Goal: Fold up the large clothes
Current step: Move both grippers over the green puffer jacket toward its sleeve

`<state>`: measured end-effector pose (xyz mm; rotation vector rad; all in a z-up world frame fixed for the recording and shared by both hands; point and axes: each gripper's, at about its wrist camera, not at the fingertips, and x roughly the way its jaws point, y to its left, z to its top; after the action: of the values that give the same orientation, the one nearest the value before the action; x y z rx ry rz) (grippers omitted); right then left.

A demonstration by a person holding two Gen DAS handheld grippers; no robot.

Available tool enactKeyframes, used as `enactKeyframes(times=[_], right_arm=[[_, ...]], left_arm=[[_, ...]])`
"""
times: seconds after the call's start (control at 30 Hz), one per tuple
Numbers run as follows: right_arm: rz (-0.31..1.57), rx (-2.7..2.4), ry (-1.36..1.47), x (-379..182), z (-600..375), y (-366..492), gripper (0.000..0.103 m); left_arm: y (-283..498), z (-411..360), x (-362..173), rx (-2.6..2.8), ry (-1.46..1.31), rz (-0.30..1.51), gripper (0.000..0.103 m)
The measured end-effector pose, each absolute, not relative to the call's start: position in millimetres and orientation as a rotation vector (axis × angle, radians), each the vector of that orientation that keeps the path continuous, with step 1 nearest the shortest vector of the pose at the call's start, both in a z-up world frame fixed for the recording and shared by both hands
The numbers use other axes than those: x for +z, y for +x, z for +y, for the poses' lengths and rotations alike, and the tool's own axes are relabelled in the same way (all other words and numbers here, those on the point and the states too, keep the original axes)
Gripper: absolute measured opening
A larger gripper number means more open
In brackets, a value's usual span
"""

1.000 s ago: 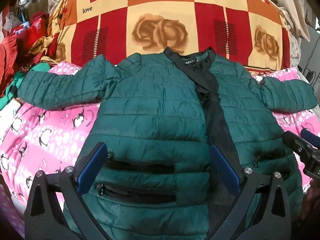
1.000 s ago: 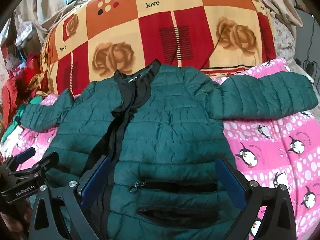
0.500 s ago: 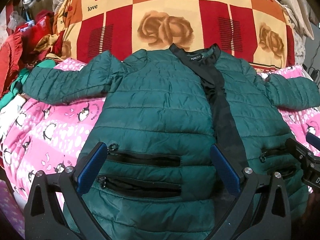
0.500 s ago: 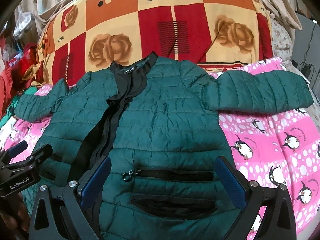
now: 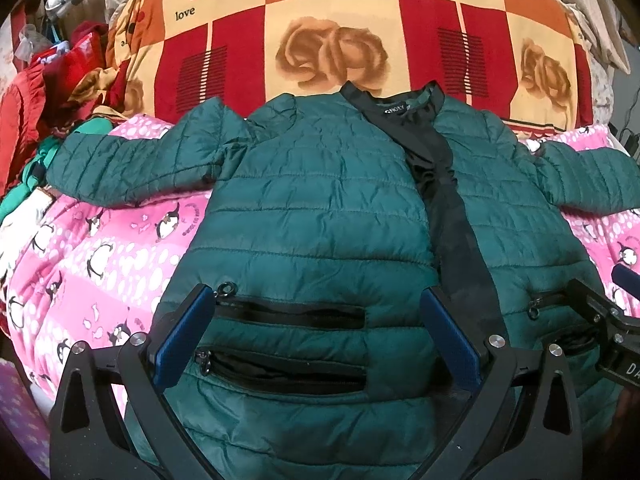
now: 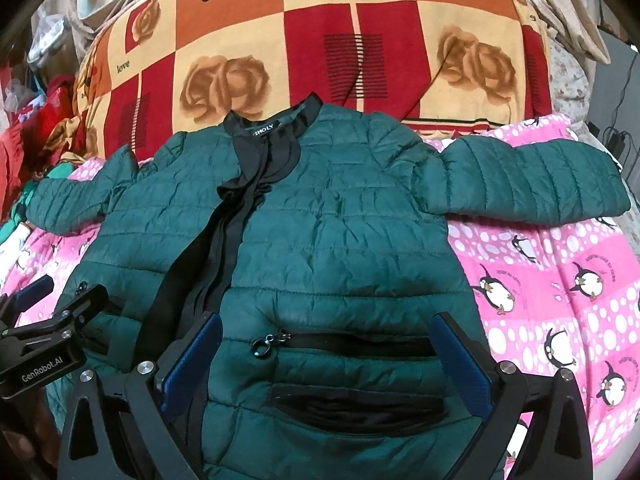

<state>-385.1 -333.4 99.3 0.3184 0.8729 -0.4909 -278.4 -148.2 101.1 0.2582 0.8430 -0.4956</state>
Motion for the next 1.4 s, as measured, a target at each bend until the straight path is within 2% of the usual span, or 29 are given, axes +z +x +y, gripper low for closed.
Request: enactKeyframes(times=[1.4], right_arm=[[0.903, -0.495, 0.314, 73.7, -341.3, -362.3, 0.103]], left_arm=[[-259.2, -148.8, 74.0, -0.443, 0.272, 0.884, 0.102]])
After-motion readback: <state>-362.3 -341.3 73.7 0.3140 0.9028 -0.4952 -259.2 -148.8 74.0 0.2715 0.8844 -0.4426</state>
